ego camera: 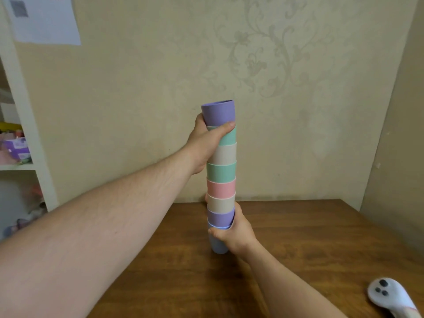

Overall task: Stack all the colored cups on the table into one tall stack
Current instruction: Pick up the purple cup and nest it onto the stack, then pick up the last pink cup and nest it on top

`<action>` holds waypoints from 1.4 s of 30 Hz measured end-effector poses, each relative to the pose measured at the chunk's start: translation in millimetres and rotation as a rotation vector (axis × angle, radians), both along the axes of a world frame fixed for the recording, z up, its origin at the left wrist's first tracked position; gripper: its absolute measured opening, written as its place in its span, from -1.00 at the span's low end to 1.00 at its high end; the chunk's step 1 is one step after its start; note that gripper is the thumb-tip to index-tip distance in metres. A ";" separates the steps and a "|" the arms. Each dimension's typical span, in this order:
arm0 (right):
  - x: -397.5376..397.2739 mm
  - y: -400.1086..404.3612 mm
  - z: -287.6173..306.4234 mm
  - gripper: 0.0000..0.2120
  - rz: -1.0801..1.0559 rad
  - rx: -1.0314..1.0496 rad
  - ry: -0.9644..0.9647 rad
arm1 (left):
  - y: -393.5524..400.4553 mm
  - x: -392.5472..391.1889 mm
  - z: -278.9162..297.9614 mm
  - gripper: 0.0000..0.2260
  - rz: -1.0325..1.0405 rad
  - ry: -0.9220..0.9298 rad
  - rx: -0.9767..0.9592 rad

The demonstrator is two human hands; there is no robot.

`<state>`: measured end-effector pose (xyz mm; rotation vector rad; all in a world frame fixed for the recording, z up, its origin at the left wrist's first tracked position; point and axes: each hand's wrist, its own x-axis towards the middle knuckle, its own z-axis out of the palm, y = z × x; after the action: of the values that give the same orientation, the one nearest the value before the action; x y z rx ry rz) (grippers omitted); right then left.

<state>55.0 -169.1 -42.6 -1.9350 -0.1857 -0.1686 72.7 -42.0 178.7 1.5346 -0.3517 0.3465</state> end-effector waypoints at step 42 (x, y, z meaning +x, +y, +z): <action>152.5 19.9 -45.4 -0.21 -0.179 -0.503 0.030 | 56.3 82.7 -251.9 -0.12 0.232 0.196 0.023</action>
<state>207.6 -149.3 -88.0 -2.4550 -0.0340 -0.2267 155.3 14.3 -73.2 1.6211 -0.0235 0.3695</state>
